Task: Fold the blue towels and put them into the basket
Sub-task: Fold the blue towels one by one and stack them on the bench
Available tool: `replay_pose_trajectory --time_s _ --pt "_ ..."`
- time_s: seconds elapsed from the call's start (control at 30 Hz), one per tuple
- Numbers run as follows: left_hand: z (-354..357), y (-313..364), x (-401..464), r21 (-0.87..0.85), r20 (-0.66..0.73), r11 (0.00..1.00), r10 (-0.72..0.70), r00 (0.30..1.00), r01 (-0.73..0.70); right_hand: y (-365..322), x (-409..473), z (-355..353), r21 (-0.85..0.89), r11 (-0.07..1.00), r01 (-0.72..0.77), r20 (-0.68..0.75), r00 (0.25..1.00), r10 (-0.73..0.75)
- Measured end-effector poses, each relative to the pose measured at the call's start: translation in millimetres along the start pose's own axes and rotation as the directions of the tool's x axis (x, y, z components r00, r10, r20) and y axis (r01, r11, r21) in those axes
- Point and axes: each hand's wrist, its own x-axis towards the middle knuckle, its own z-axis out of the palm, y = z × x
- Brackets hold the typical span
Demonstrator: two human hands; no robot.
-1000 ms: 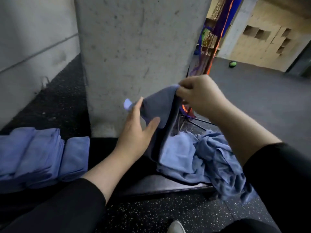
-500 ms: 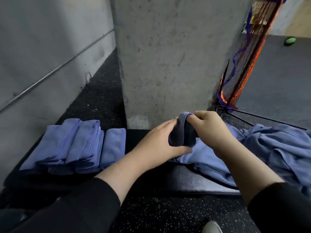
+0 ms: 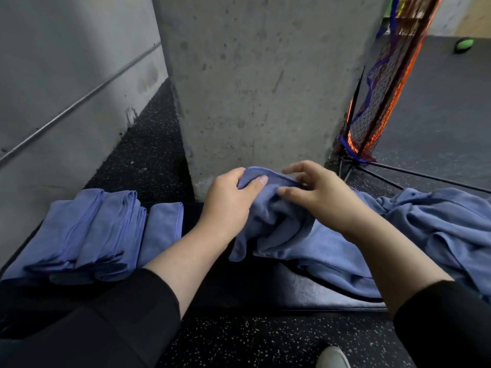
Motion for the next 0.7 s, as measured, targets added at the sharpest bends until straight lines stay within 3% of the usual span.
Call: replay_pose_trajectory --time_s 0.03,0.13,0.23,0.33,0.43,0.5,0.6,0.67,0.7 --pt "3 2 0 -0.016 0.041 1.0 -0.008 0.999 0.009 -1 -1 2 0.044 0.999 0.009 0.055 0.998 -0.012" --pt "14 8 -1 -0.029 0.062 0.999 -0.018 0.998 0.019 1 -5 4 -0.037 0.999 0.04 0.093 0.995 -0.036" --pt "18 8 0 -0.027 0.156 0.998 -0.059 0.986 0.064 5 -4 -2 0.007 0.999 -0.039 -0.071 0.997 0.04" --pt "18 -8 -2 0.227 0.373 0.969 -0.173 0.911 0.091 8 0 -17 0.192 0.975 -0.11 -0.222 0.963 0.152" --pt "15 -25 1 0.394 0.312 0.916 -0.212 0.926 0.077 17 0 -33 0.23 0.953 -0.198 -0.298 0.918 0.263" --pt "9 -29 6 0.286 0.193 0.951 -0.179 0.965 0.119 22 0 -41 0.278 0.93 -0.239 -0.33 0.886 0.327" --pt "2 -25 14 -0.057 0.035 0.984 -0.164 0.986 0.166 25 -1 -44 0.388 0.881 -0.271 -0.313 0.86 0.402" --pt "-2 -22 19 -0.225 0.055 0.958 -0.167 0.984 0.176 25 -2 -45 0.469 0.842 -0.268 -0.299 0.848 0.437" --pt "-4 -22 19 -0.223 0.122 0.956 -0.168 0.978 0.192 24 -3 -47 0.498 0.827 -0.262 -0.294 0.846 0.445"
